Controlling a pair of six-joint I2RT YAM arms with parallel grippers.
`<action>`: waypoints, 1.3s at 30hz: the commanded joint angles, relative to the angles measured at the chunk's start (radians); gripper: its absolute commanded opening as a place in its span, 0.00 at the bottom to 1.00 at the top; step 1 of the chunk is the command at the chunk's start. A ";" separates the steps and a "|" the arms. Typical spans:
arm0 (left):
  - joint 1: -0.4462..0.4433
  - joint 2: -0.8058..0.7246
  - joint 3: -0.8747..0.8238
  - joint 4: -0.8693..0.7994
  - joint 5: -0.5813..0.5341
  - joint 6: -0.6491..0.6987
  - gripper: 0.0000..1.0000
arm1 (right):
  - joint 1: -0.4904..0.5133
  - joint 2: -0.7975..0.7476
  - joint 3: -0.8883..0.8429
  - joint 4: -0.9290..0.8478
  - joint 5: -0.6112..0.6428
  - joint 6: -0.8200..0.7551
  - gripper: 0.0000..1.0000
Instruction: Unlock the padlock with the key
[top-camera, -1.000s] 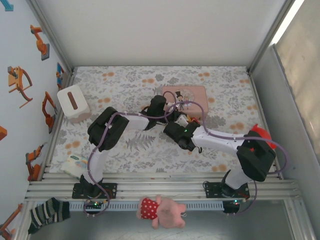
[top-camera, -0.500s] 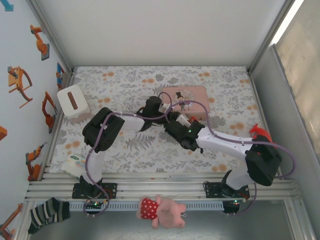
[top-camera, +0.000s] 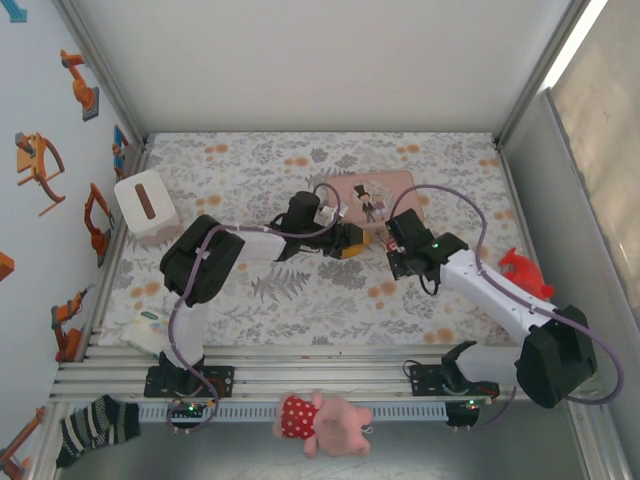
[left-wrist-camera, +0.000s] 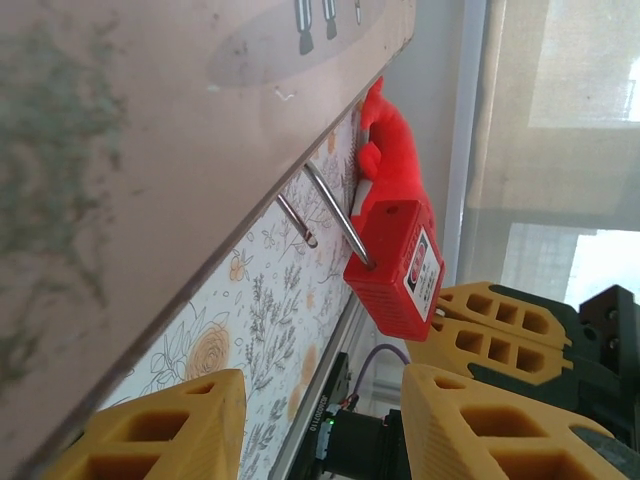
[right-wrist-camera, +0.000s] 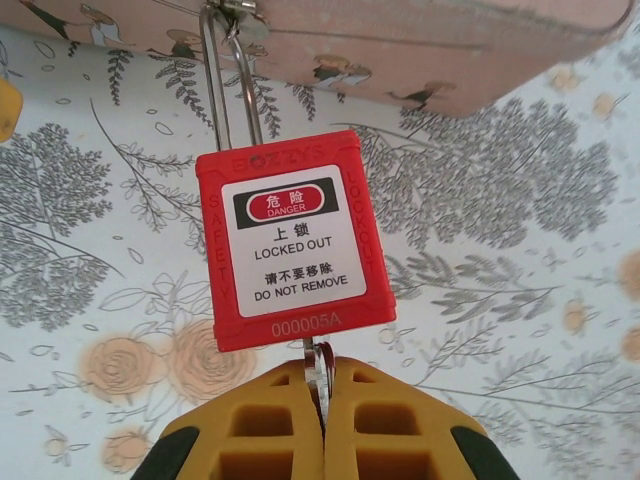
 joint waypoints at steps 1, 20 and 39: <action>0.009 -0.029 -0.014 -0.054 -0.010 0.025 0.44 | -0.036 -0.003 -0.018 0.048 -0.102 0.147 0.00; 0.008 -0.066 -0.023 -0.130 -0.027 0.067 0.44 | -0.128 0.135 -0.139 0.212 -0.294 0.302 0.26; 0.022 -0.192 -0.093 -0.283 -0.081 0.210 0.45 | -0.139 0.095 -0.016 0.130 -0.264 -0.021 0.81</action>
